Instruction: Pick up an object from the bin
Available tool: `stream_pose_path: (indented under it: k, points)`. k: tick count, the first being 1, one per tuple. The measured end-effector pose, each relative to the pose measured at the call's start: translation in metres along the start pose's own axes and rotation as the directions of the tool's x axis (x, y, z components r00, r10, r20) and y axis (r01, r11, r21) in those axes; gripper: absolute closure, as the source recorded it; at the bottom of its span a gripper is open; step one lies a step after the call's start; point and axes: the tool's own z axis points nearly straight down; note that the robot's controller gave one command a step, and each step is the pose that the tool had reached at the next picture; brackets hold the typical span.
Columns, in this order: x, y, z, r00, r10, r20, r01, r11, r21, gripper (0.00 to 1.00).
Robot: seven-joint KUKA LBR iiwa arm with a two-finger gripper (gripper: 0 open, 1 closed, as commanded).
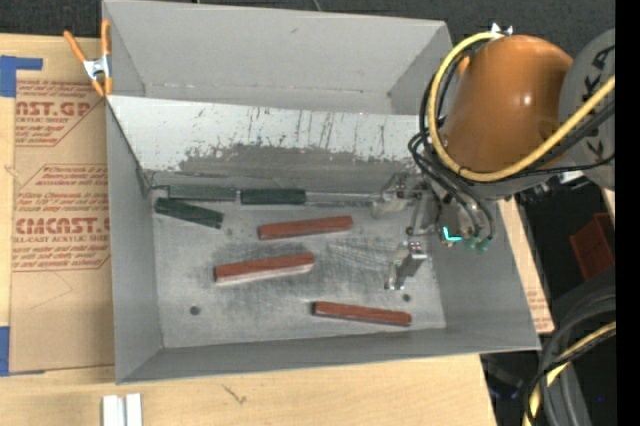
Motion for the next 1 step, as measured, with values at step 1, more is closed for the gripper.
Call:
stream_pose_path:
  k: [1]
  points:
    - [-0.0016,0.0000,-0.0038,1.000,0.000,0.008,0.000,1.000,0.000,0.00]
